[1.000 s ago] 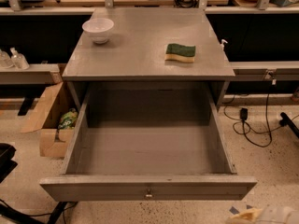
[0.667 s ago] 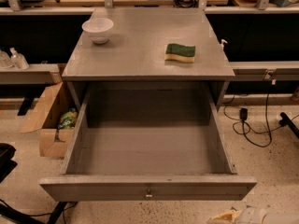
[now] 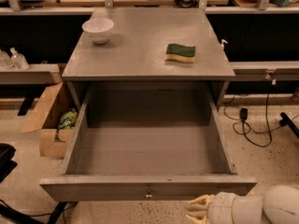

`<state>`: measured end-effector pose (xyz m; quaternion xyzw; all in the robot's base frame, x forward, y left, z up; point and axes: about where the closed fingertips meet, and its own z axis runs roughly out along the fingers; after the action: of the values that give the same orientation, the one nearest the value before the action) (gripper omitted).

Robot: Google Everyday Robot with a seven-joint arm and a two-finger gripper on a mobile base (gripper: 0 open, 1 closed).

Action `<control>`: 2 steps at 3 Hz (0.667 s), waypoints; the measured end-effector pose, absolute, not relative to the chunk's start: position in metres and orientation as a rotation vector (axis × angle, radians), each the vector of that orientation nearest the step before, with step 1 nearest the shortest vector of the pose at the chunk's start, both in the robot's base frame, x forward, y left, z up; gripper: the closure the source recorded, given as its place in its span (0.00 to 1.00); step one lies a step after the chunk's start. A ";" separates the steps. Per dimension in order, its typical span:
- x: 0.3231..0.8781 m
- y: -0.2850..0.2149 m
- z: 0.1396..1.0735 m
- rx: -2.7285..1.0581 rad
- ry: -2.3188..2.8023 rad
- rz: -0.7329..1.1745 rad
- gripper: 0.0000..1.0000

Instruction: Close top drawer

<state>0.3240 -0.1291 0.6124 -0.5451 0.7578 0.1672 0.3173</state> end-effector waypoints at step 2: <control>0.393 -0.116 0.589 -1.409 1.892 0.451 1.00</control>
Offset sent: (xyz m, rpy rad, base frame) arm 0.0939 0.0234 -0.0334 0.1175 -0.1104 0.0349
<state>0.3929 -0.1158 0.5893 -0.5470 0.7345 0.1751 0.3615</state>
